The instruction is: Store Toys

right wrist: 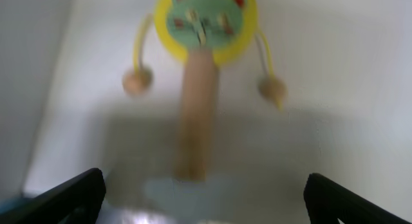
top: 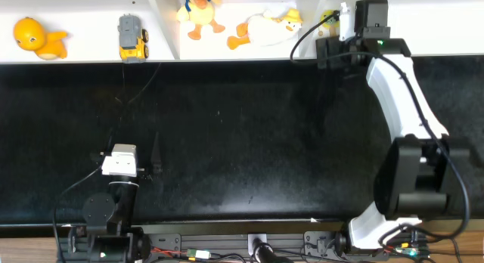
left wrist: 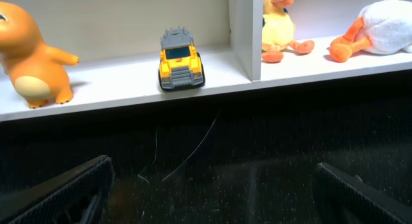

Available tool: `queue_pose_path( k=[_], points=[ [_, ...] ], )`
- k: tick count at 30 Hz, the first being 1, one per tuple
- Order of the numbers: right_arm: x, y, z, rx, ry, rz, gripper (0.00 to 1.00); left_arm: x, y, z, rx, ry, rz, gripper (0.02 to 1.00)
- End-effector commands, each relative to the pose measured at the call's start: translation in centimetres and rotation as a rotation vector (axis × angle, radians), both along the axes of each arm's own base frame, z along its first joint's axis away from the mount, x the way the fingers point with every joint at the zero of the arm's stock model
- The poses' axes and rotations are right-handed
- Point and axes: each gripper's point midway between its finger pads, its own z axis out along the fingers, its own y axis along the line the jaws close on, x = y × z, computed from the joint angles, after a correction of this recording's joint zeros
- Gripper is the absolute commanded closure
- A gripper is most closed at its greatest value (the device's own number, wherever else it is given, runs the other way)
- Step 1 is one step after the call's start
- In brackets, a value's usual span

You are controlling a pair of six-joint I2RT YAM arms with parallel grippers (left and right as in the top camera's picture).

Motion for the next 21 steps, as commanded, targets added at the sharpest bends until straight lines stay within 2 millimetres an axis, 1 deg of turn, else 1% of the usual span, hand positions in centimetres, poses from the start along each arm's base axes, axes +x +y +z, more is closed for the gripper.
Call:
queue_pose_path(
  k=[1, 3, 5, 6, 8, 10, 13, 21],
  points=[
    [-3.8, -3.0, 2.1, -0.086, -0.012, -0.083, 0.005, -0.1, -0.5, 0.1, 0.017, -0.009, -0.025, 0.020],
    [-6.7, -4.1, 2.4, -0.096, 0.000, -0.113, 0.007, -0.1, -0.5, 0.1, 0.017, -0.009, -0.025, 0.020],
    [-9.5, -4.6, 2.7, -0.096, 0.016, -0.131, 0.005, -0.1, -0.5, 0.1, 0.017, -0.009, -0.025, 0.020],
    [-11.0, -4.7, 2.8, -0.095, 0.026, -0.137, 0.005, -0.1, -0.5, 0.1, 0.017, -0.009, -0.025, 0.020],
    [-13.3, -4.6, 3.0, -0.094, 0.040, -0.136, 0.005, -0.1, -0.5, 0.1, 0.017, -0.009, -0.025, 0.020],
    [-15.1, -4.4, 3.2, -0.094, 0.060, -0.135, 0.005, -0.1, -0.5, 0.1, 0.017, -0.009, -0.025, 0.020],
    [-16.4, -4.3, 3.5, -0.094, 0.083, -0.134, 0.005, -0.1, -0.5, 0.1, 0.017, -0.009, -0.025, 0.020],
    [-16.3, -4.0, 3.5, -0.080, 0.074, -0.126, 0.005, -0.1, -0.5, 0.1, 0.017, -0.009, -0.025, 0.020]
  ],
)
